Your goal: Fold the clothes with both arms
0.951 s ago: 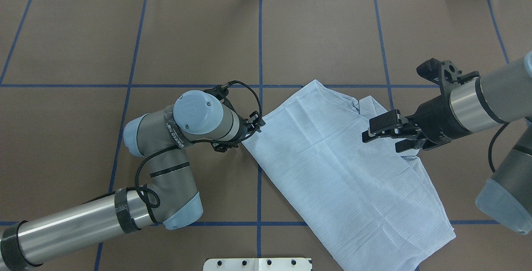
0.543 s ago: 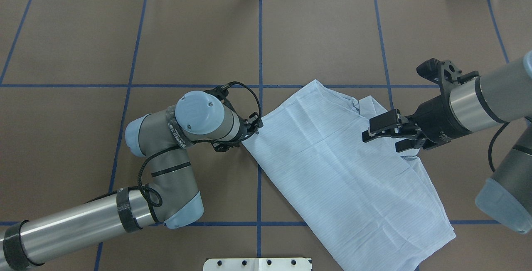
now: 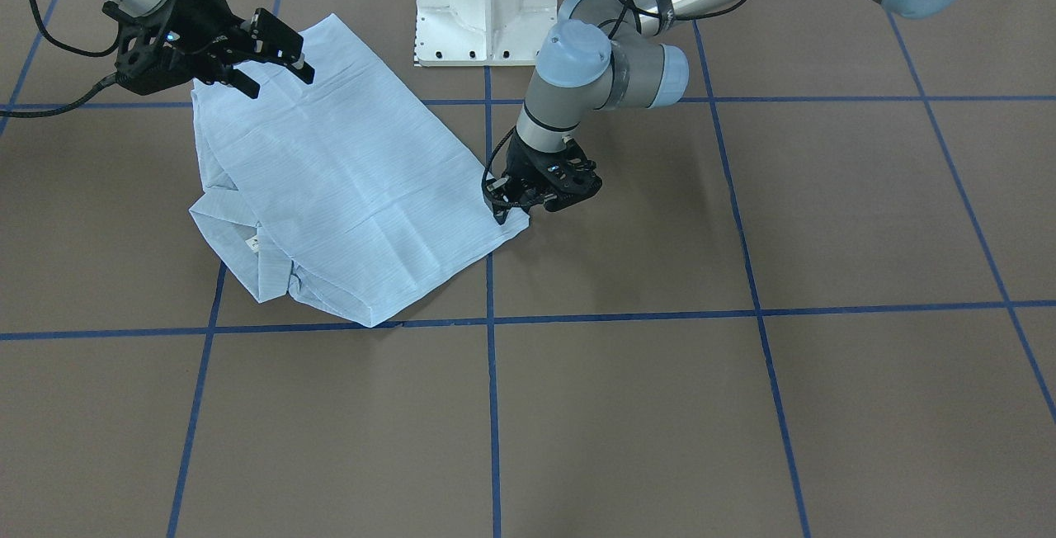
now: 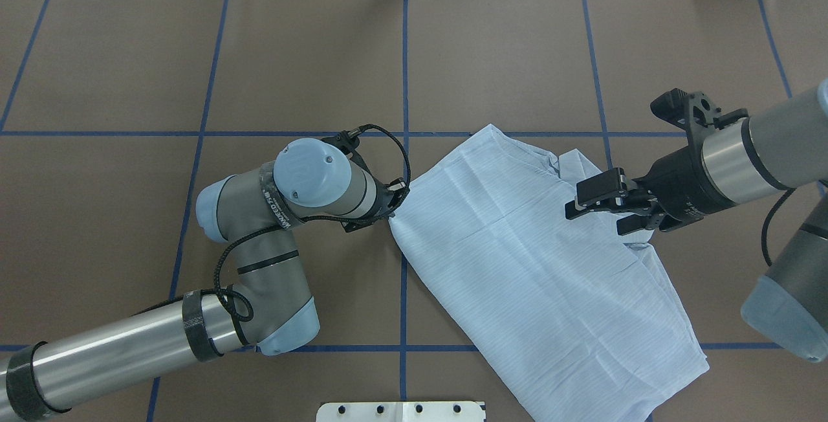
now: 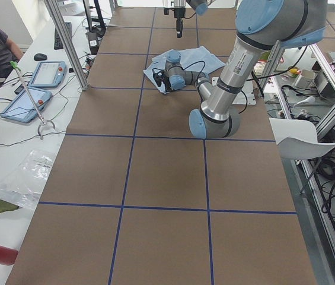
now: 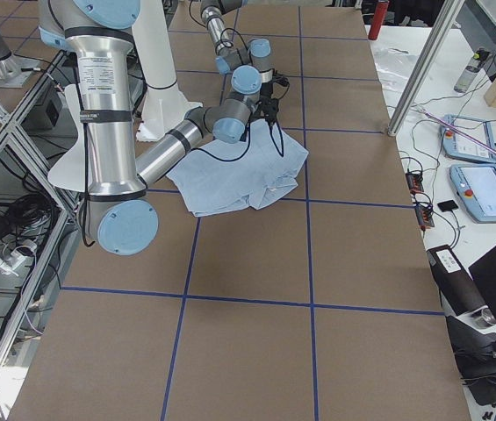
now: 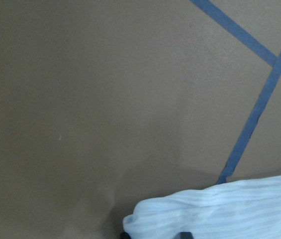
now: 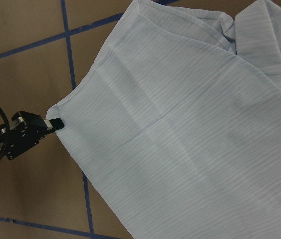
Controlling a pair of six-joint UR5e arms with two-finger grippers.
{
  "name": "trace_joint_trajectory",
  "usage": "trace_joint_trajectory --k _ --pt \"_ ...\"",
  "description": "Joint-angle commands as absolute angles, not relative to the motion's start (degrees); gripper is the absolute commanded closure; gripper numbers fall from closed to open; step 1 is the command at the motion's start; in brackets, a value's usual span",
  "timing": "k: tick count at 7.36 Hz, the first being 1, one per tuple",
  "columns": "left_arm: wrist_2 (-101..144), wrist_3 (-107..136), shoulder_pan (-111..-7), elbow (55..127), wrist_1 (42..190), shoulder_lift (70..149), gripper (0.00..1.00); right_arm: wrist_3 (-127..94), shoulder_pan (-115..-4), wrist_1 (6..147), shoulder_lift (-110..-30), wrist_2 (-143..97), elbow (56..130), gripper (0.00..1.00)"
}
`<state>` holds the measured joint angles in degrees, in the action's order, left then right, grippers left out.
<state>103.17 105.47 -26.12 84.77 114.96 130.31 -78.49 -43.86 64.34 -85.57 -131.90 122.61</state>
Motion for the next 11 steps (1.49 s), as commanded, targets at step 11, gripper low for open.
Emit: trace_joint_trajectory --k 11 --pt "88.5 86.1 -43.8 50.4 142.1 144.9 1.0 -78.5 -45.0 64.3 -84.1 -126.3 121.7 0.0"
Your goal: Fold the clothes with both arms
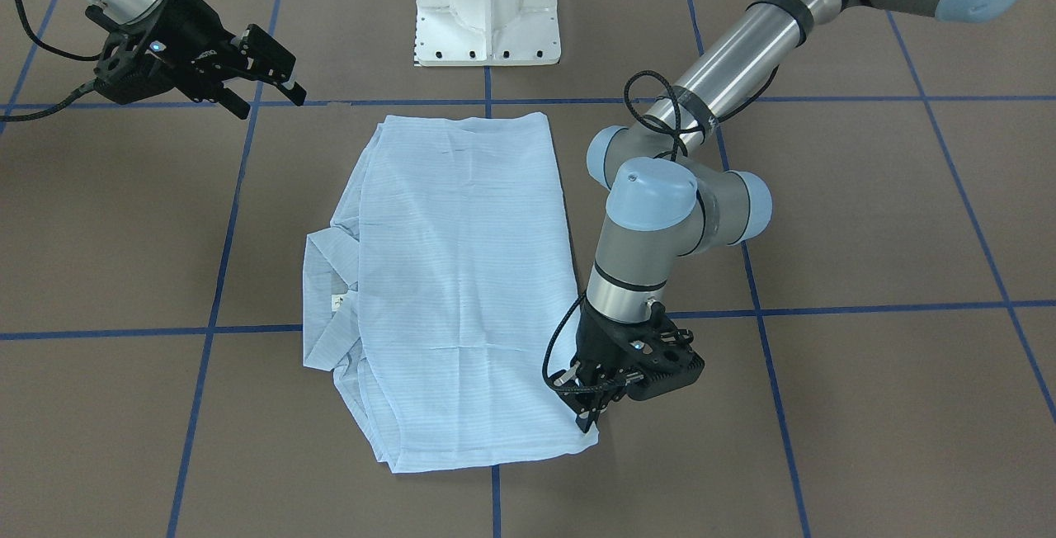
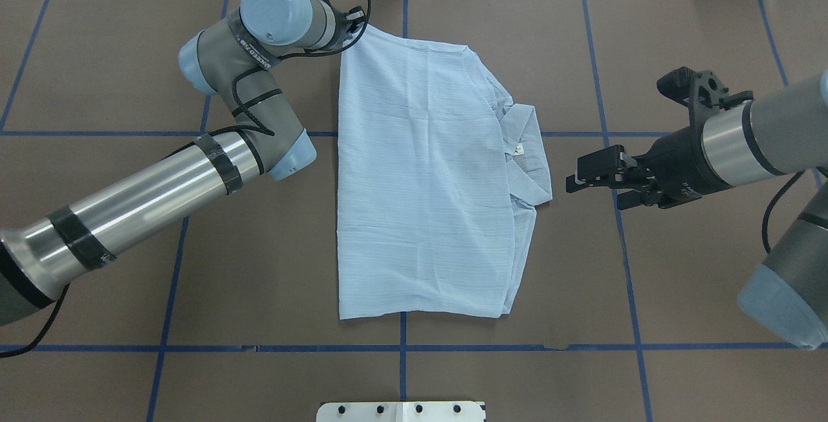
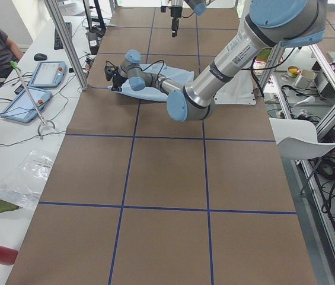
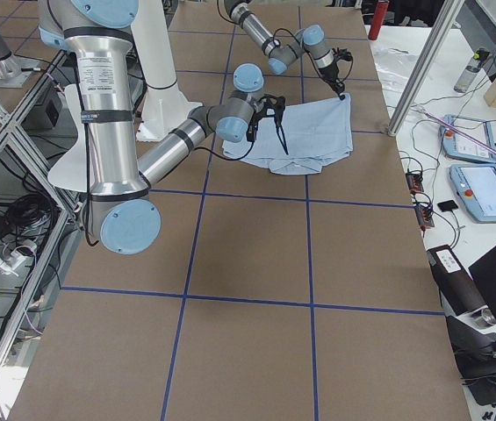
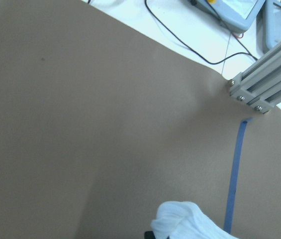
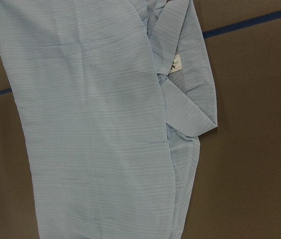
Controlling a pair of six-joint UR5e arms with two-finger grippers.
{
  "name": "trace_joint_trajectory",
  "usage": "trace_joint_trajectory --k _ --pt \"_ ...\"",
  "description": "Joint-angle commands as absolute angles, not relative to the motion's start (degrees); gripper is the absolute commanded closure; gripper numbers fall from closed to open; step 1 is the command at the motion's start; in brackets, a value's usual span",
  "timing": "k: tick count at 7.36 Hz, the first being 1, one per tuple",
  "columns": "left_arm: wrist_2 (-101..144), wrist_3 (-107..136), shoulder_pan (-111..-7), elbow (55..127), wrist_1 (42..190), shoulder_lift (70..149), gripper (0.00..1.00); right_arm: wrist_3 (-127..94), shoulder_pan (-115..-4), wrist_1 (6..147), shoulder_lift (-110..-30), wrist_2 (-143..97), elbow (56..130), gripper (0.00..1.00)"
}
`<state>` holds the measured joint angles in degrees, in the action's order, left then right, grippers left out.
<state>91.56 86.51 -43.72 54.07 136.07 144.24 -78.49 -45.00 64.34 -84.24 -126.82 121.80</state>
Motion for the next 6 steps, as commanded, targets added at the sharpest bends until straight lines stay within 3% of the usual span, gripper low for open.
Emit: trace_joint_trajectory --k 1,2,3,6 --pt "87.1 86.2 -43.8 49.8 144.1 144.9 1.0 -78.5 -45.0 64.3 -83.7 -126.2 121.4 0.0" --pt "87.1 86.1 -43.8 49.7 144.1 144.8 0.12 -78.5 -44.9 64.3 -83.2 -125.7 121.2 0.0" --pt "87.1 86.2 -43.9 49.7 144.1 144.8 0.0 -78.5 -44.9 64.4 -81.9 -125.7 120.4 0.0" --pt "94.8 85.8 -46.8 54.2 142.8 140.5 0.0 -79.3 -45.1 65.0 -78.8 -125.9 118.0 0.0"
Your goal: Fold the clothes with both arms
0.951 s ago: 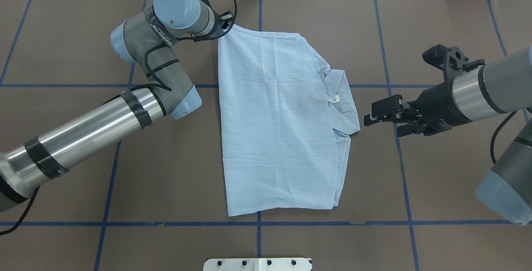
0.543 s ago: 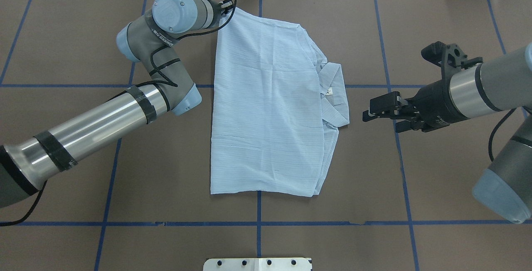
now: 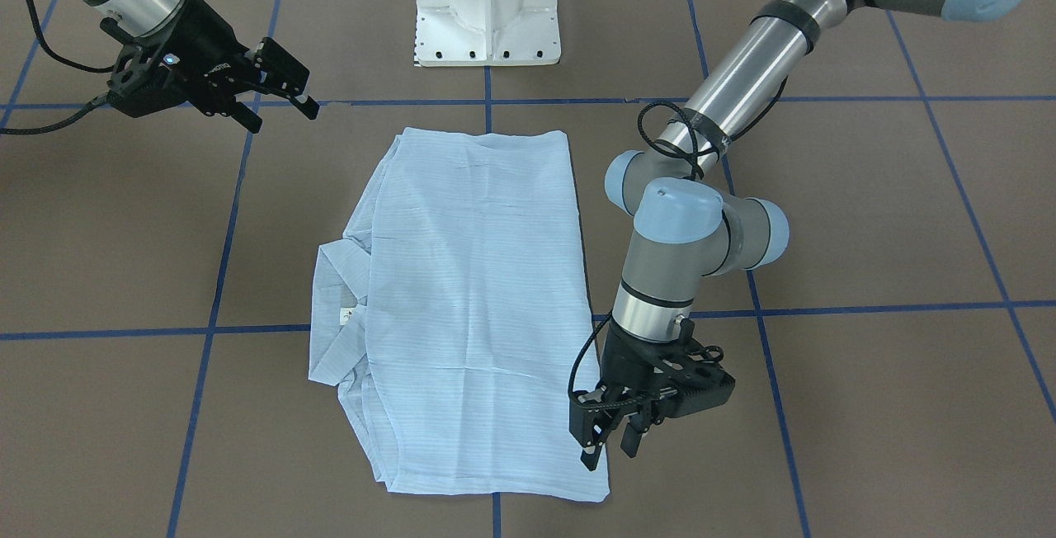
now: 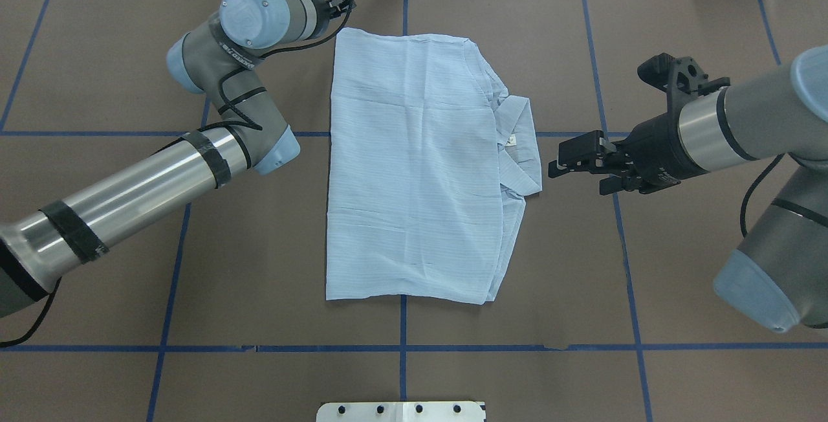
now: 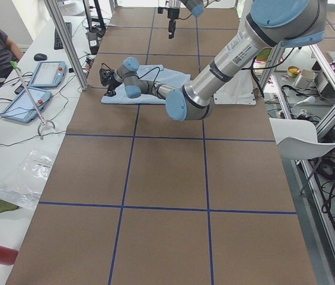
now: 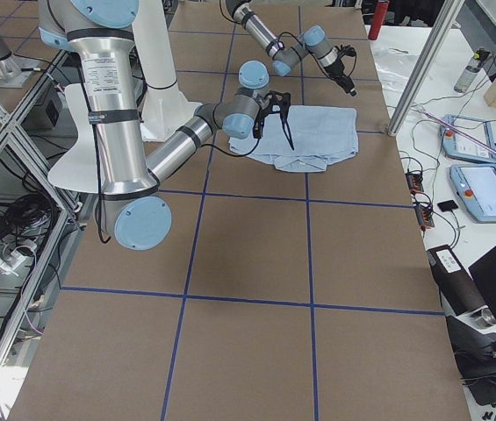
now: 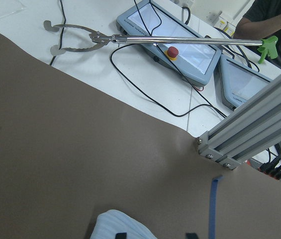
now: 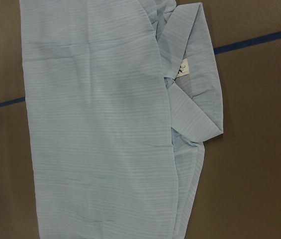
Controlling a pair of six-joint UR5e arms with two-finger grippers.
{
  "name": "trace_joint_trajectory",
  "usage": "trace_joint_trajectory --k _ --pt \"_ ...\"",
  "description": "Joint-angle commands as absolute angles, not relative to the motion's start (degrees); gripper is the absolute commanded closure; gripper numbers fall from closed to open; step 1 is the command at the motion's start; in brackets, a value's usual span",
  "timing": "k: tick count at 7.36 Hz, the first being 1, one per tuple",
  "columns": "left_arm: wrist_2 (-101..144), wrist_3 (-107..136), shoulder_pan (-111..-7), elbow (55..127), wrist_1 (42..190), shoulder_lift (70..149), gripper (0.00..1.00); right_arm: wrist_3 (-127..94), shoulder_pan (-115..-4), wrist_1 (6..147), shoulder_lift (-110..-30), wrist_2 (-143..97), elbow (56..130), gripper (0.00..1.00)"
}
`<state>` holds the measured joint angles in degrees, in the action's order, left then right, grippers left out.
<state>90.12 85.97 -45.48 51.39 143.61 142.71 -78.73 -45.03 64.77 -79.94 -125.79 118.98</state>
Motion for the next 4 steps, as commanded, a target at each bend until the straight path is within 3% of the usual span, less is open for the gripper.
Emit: trace_joint_trajectory --k 1,4 --pt "102.1 85.7 -47.5 60.7 140.2 135.4 0.0 -79.5 -45.1 67.4 -76.9 -126.3 116.7 0.0" --pt "109.2 86.7 -46.6 84.5 128.0 122.7 0.0 -79.5 -43.9 70.4 -75.9 -124.2 116.0 0.0"
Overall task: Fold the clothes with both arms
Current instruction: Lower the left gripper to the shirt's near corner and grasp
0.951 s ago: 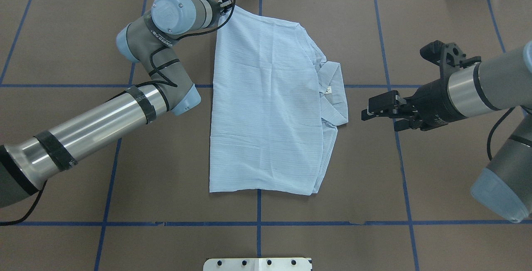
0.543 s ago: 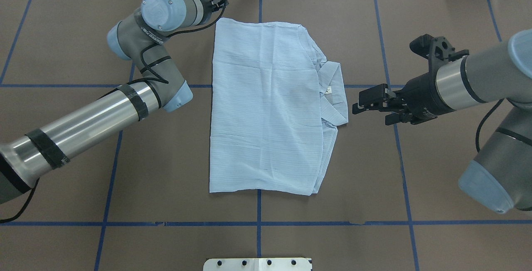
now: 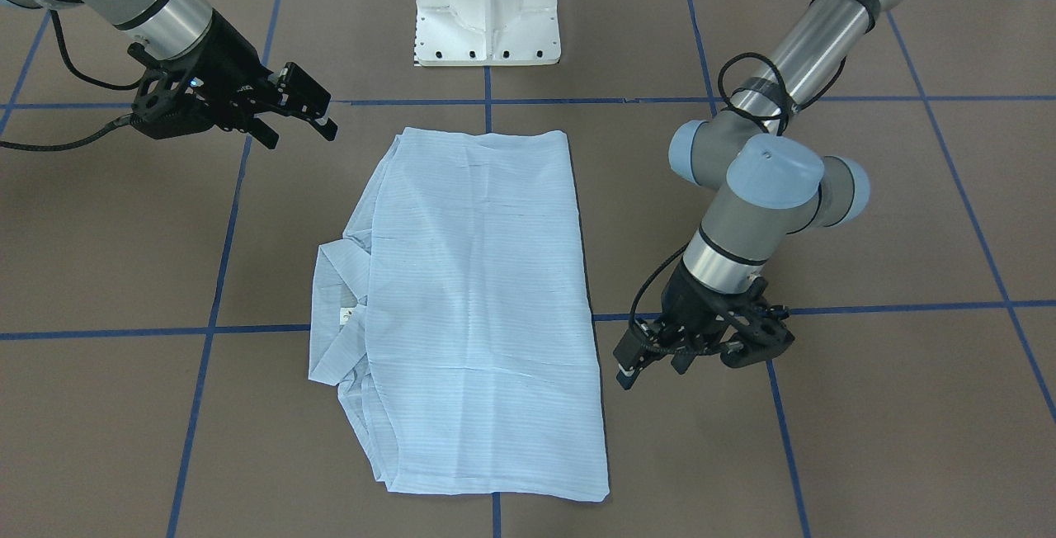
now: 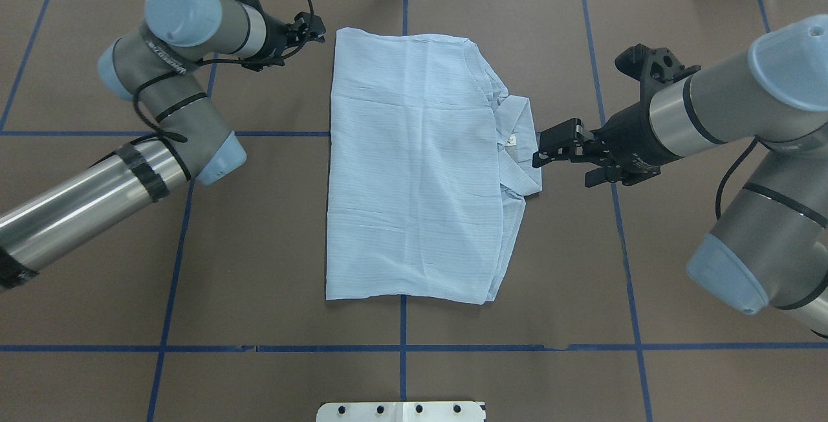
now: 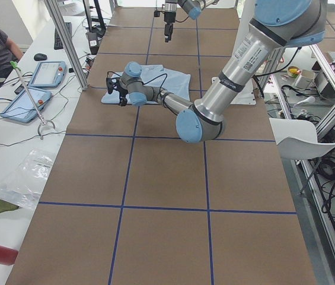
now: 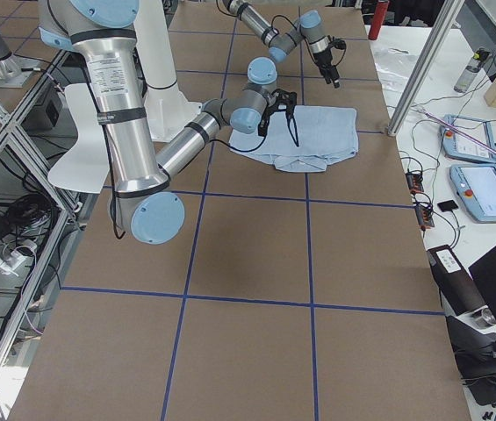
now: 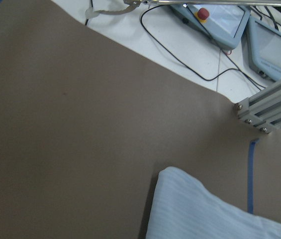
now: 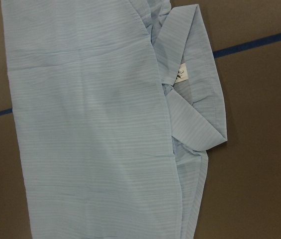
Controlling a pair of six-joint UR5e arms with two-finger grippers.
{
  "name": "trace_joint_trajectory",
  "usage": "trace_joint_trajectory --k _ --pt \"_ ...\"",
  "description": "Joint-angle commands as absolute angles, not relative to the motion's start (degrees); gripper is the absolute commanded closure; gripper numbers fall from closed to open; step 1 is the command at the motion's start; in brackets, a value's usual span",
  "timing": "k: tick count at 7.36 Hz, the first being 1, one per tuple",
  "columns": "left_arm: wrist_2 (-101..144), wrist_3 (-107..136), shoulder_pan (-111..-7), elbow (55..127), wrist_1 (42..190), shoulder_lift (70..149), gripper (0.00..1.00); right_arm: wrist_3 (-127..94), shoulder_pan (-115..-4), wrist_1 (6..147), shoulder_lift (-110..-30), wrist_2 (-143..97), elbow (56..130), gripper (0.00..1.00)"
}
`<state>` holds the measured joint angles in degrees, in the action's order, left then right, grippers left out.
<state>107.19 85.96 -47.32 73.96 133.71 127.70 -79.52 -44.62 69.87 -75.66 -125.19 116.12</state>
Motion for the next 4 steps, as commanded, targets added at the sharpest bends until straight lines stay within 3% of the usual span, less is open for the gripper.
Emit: trace_joint_trajectory --k 1,3,4 --pt "109.2 89.4 -43.8 92.8 127.6 116.3 0.0 -79.6 -42.7 70.4 -76.4 -122.1 116.2 0.0" --pt "105.8 102.2 -33.6 105.5 127.4 107.8 0.0 -79.6 -40.6 70.4 -77.3 -121.0 116.5 0.0" --pt "100.7 106.7 -27.2 107.0 126.3 106.9 0.0 -79.6 -40.3 70.3 -77.7 -121.0 116.8 0.0"
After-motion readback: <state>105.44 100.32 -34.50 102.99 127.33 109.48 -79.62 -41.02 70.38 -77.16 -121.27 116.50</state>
